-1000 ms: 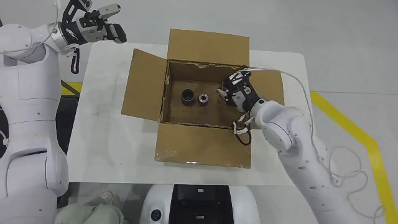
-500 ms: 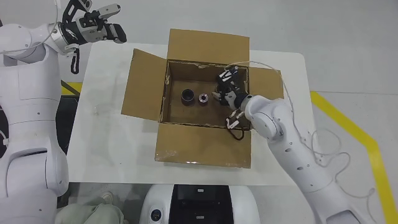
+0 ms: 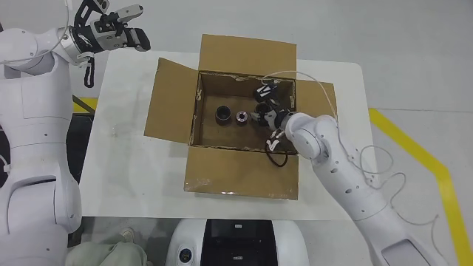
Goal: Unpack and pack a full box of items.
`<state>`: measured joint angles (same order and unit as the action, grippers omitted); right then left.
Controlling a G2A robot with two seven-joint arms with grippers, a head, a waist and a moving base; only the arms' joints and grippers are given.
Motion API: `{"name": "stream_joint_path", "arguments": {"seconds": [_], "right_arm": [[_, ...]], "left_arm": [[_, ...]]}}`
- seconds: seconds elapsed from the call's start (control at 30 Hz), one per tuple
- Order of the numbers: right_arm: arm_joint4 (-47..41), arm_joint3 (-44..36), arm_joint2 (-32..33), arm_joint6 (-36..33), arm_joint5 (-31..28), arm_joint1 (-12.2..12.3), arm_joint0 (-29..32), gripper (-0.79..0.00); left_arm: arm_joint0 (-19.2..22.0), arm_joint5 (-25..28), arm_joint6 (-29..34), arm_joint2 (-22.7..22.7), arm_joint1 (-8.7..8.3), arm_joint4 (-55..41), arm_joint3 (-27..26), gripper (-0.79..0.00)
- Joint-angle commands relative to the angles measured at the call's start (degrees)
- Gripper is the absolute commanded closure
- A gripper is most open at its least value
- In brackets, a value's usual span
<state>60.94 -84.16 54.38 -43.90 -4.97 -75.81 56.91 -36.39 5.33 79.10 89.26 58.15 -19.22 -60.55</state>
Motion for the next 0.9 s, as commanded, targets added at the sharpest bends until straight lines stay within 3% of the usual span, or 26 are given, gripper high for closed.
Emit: {"name": "stream_joint_path", "arguments": {"seconds": [0.0,0.27,0.4,0.87], "right_arm": [[-0.1,0.6,-0.2,-0.1,0.0,-0.1,-0.2,-0.015],[-0.8,3.0,-0.7,-0.8,-0.1,-0.5,-1.3,-0.188],[-0.6,2.6,-0.7,-1.4,-0.6,-0.6,-1.3,-0.314],[1.5,-4.6,0.8,-4.1,-1.1,0.0,1.0,-0.468]], "left_arm": [[0.0,0.0,0.0,0.0,0.00,0.0,0.0,-0.785],[0.0,0.0,0.0,0.0,0.00,0.0,0.0,-0.785],[0.0,0.0,0.0,0.0,0.00,0.0,0.0,-0.785],[0.0,0.0,0.0,0.0,0.00,0.0,0.0,-0.785]]}}
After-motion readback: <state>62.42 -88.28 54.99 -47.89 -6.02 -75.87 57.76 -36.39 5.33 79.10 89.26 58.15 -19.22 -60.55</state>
